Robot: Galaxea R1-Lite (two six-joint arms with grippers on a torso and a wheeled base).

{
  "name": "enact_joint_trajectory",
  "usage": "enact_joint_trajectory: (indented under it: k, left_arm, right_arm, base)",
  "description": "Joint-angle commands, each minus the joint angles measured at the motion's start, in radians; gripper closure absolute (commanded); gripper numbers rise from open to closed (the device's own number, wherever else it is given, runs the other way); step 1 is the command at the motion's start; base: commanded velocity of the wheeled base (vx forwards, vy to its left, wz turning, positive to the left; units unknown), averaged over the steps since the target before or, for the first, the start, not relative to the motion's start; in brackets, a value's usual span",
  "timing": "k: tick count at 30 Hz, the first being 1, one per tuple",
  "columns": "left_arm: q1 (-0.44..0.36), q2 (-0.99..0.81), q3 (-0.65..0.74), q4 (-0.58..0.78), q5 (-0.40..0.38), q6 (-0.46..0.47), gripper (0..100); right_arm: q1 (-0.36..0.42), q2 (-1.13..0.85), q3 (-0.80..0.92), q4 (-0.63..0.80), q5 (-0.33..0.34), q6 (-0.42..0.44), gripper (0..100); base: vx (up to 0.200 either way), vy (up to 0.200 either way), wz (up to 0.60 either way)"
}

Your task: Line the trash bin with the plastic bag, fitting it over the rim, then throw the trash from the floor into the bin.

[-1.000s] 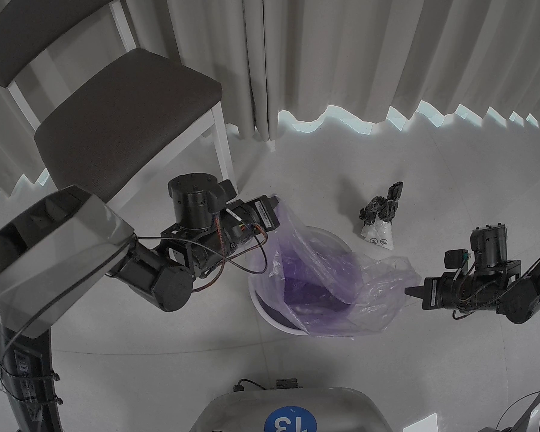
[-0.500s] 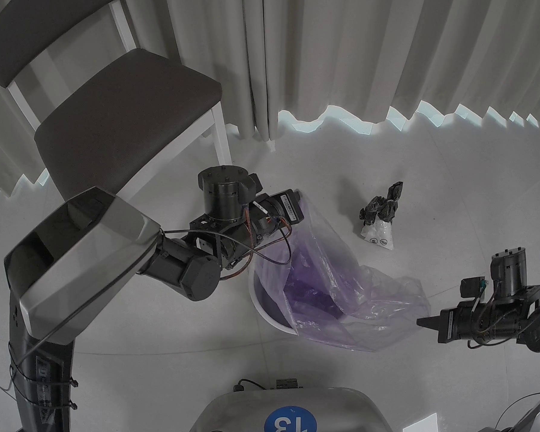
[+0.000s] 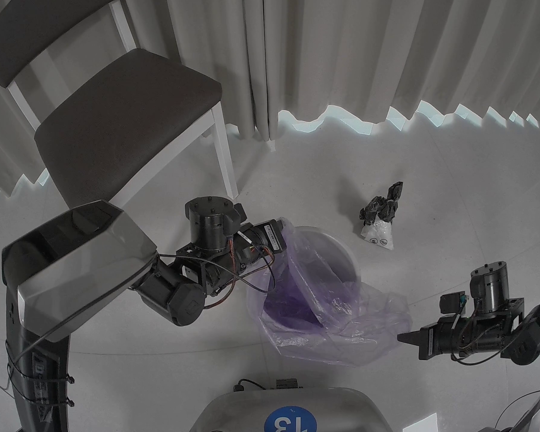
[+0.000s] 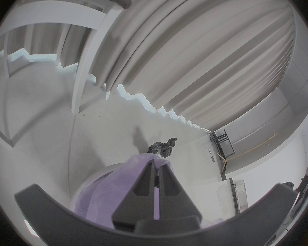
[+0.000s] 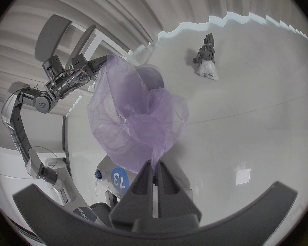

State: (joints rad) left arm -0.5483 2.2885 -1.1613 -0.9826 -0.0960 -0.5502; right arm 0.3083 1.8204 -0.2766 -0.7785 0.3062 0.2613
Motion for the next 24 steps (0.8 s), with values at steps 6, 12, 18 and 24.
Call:
enact_joint_trajectory:
  k: [6, 12, 18, 24]
  left_arm:
    - [0.019, -0.021, 0.003, -0.016, 0.013, 0.004, 100]
    - [0.019, -0.027, -0.084, 0.025, 0.021, 0.007, 100]
    - [0.033, -0.04, -0.136, 0.067, 0.041, 0.007, 100]
    - [0.031, -0.043, -0.13, 0.07, 0.048, 0.007, 100]
  right_arm:
    - [-0.06, 0.286, -0.138, -0.137, -0.001, 0.0, 100]
    - [-0.126, 0.361, -0.276, -0.131, 0.01, -0.002, 100]
    - [-0.127, 0.364, -0.312, -0.136, 0.008, 0.023, 100]
    - [-0.14, 0.358, -0.306, -0.131, 0.008, 0.046, 100]
  base:
    - [0.0, 0.0, 0.0]
    - [0.0, 0.0, 0.0]
    - [0.0, 0.0, 0.0]
    - [0.0, 0.0, 0.0]
